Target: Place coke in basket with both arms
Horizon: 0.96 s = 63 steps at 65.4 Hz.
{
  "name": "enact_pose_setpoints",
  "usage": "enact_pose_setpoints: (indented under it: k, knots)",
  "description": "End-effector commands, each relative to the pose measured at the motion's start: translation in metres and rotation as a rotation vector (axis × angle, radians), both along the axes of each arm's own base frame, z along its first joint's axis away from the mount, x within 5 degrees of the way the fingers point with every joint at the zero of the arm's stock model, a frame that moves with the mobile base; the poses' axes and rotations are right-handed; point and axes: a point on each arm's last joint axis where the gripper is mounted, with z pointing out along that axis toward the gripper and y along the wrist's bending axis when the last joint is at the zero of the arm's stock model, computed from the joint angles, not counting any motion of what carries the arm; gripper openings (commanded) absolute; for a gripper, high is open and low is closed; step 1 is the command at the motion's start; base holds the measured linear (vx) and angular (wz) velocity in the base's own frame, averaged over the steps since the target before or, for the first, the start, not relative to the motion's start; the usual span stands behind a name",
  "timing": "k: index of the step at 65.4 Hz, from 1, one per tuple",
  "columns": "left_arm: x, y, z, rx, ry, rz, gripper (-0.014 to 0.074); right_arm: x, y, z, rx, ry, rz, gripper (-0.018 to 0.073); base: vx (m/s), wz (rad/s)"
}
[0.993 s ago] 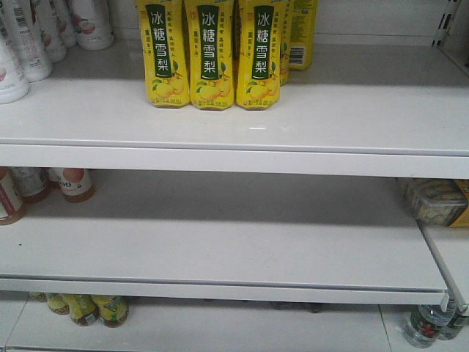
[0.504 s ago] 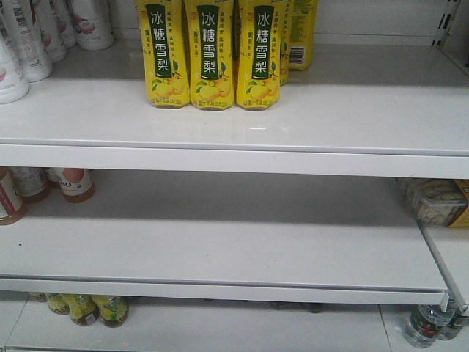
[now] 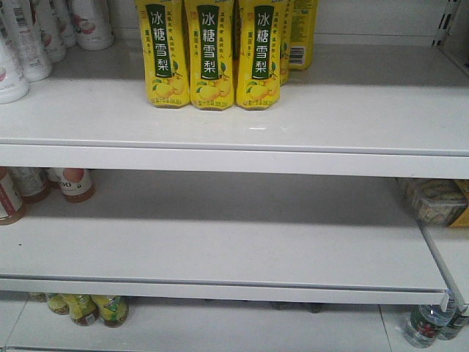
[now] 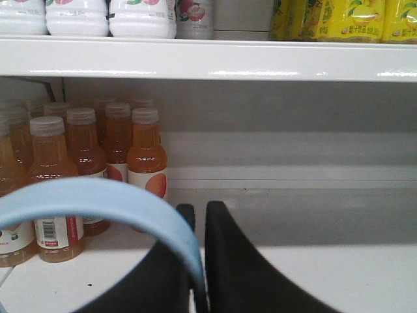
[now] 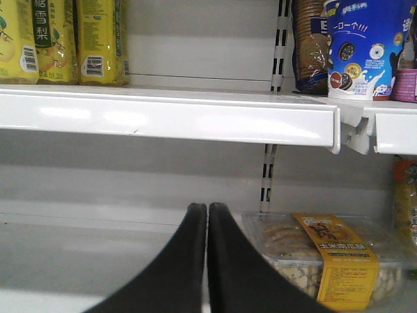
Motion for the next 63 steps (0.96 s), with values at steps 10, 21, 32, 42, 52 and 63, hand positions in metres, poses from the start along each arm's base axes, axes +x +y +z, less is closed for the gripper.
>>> enact_pose_setpoints:
  k: [10,21,32,42,52,63]
  knots:
    - [-0.0029,-0.0012,0.0131,0.088,-0.166,-0.006,-0.0006,-0.0019,0.0014,0.0031,-0.016,-0.072,0.011,-0.0005,0.0,0.0]
    - [-0.0029,-0.0012,0.0131,0.088,-0.166,-0.006,-0.0006,-0.0019,0.0014,0.0031,-0.016,-0.072,0.011,-0.0005,0.0,0.0]
    - [-0.0029,-0.0012,0.0131,0.088,-0.166,-0.006,-0.0006,-0.0019,0.0014,0.0031,-0.016,-0.072,0.011,-0.0005,0.0,0.0]
    - [-0.0029,-0.0012,0.0131,0.088,-0.166,-0.006,-0.0006,-0.0019,0.0014,0.0031,-0.016,-0.072,0.011,-0.0005,0.0,0.0]
    - [-0.0029,-0.0012,0.0131,0.088,-0.166,-0.006,-0.0006,-0.0019,0.0014,0.0031,-0.016,-0.072,0.011,-0.0005,0.0,0.0]
    - [-0.0029,-0.0012,0.0131,0.088,-0.166,-0.006,-0.0006,-0.0019,0.0014,0.0031,-0.016,-0.072,0.011,-0.0005,0.0,0.0]
